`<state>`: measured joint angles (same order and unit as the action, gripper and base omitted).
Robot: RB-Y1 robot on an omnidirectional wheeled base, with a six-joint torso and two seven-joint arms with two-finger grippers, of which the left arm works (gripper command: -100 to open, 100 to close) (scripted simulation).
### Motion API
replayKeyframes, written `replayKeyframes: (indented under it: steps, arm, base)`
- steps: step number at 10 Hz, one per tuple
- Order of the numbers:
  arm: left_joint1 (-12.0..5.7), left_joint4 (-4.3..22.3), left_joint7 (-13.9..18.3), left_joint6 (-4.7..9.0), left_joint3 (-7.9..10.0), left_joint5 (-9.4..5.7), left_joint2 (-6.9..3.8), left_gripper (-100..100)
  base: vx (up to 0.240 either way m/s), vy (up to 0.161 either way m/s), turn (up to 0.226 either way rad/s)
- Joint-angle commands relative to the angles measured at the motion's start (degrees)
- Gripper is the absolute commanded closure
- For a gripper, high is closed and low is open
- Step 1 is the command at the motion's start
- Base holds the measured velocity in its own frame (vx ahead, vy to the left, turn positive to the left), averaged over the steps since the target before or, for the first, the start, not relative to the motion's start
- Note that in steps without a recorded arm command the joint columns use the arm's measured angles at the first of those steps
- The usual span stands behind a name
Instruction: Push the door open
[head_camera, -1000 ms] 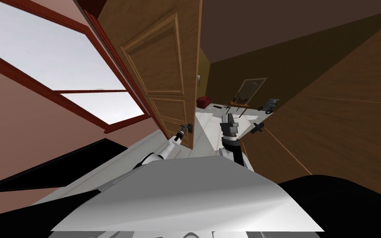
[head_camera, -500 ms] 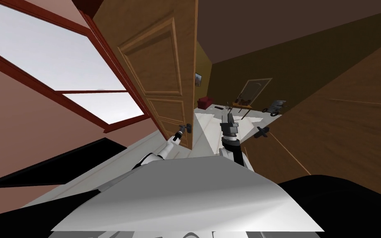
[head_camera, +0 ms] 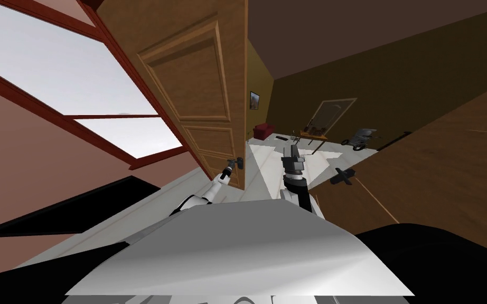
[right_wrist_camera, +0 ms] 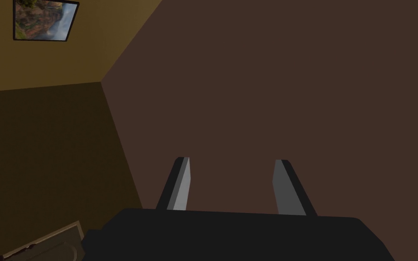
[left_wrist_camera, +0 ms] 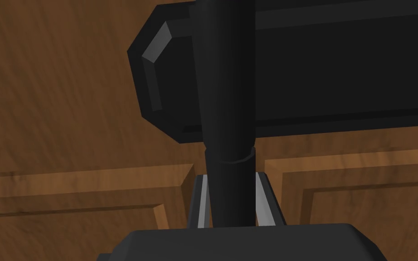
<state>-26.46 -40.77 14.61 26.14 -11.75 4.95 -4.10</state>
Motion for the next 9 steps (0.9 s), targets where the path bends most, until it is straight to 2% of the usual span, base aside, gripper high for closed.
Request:
replayKeyframes:
  steps: [1,2,7,8,9]
  arm:
    - [0.87,-2.0,0.2,-0.77,0.16,-0.03,-1.04,100]
    - [0.91,-1.8,-0.4,-0.84,1.49,-0.33,-0.99,100]
    - [0.99,-1.4,-1.8,-0.97,4.15,-0.93,-0.76,100]
    - [0.95,-0.8,-1.6,-0.82,4.03,-0.93,-1.03,100]
    - [0.95,-0.9,-1.9,-0.88,4.97,-1.2,-1.41,100]
  base:
    - [0.043,-0.062,0.019]
    - [0.097,-0.125,0.037]
    - [0.109,-0.181,0.074]
    - [0.058,-0.059,0.037]
    - [0.115,-0.056,0.042]
